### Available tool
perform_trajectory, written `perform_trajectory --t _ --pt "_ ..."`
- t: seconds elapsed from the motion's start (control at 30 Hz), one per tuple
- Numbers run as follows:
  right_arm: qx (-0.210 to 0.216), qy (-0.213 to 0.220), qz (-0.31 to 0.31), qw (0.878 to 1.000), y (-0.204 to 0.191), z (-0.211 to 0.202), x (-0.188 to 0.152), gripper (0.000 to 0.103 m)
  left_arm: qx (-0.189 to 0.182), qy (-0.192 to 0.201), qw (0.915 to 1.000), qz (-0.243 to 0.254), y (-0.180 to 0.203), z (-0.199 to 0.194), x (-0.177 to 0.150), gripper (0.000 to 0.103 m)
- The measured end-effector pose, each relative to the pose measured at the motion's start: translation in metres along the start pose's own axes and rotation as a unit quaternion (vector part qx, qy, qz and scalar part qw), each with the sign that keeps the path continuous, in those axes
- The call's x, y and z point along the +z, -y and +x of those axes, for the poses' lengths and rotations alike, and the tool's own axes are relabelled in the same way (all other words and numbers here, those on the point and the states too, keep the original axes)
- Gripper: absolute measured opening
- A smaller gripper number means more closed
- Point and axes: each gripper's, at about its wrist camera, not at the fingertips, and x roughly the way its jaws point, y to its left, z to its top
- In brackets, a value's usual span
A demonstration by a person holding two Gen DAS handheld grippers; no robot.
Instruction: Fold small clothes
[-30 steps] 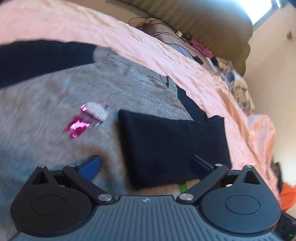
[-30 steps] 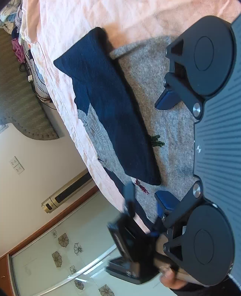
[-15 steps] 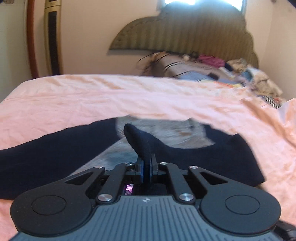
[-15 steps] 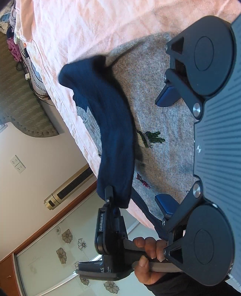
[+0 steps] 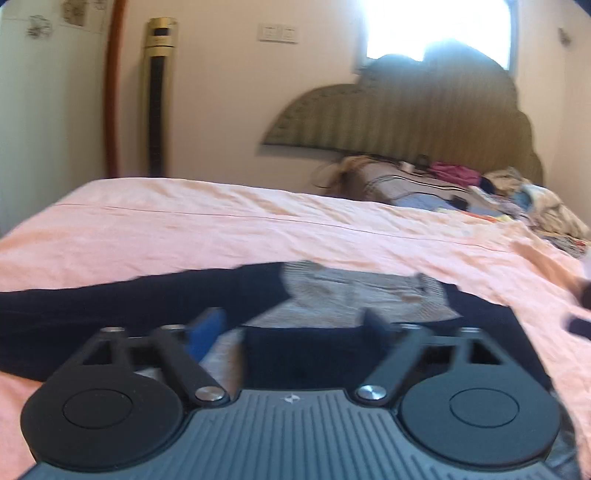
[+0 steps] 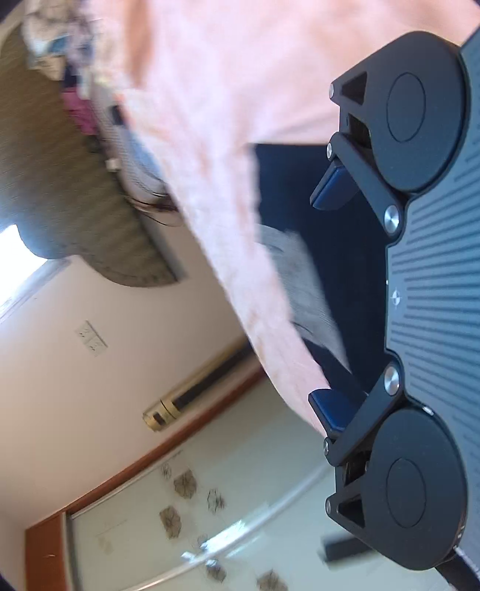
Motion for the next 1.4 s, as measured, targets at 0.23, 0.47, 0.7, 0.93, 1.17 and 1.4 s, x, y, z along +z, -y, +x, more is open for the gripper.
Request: perform_trajectory --t 0.23,0.47,0.7,0.93,1.17,1.4 --pt "-0.125 -0.127 -0.121 0.976 0.020 0.110 -0.015 0.103 0.018 -0.071 0.9956 0.057 0.006 0.059 -0.034 0.088" --pt "-0.152 -0.121 -0.199 0.961 0.009 0.111 -0.036 0.103 0.007 -0.079 0.9964 0.031 -0.014 0.050 -0.031 0.093" --pt "-0.150 -0.117 -0.196 0.962 0.010 0.110 -0.032 0.103 0.054 0.003 0.9923 -0.111 -0.124 -0.033 -0.042 0.092" --pt "-0.150 -0.114 -0.194 0.963 0.009 0.109 -0.032 0.103 0.145 0.079 0.8719 -0.461 -0.333 -0.085 -0.068 0.093" --pt "-0.149 -0.111 -0.191 0.964 0.010 0.109 -0.032 0.103 0.137 0.100 0.8491 -0.500 -0.383 -0.068 -0.057 0.084" --pt "-0.143 -0.107 -0.181 0.967 0.011 0.107 -0.031 0.103 0.238 0.060 0.8697 -0.428 -0.379 -0.049 -0.049 0.007"
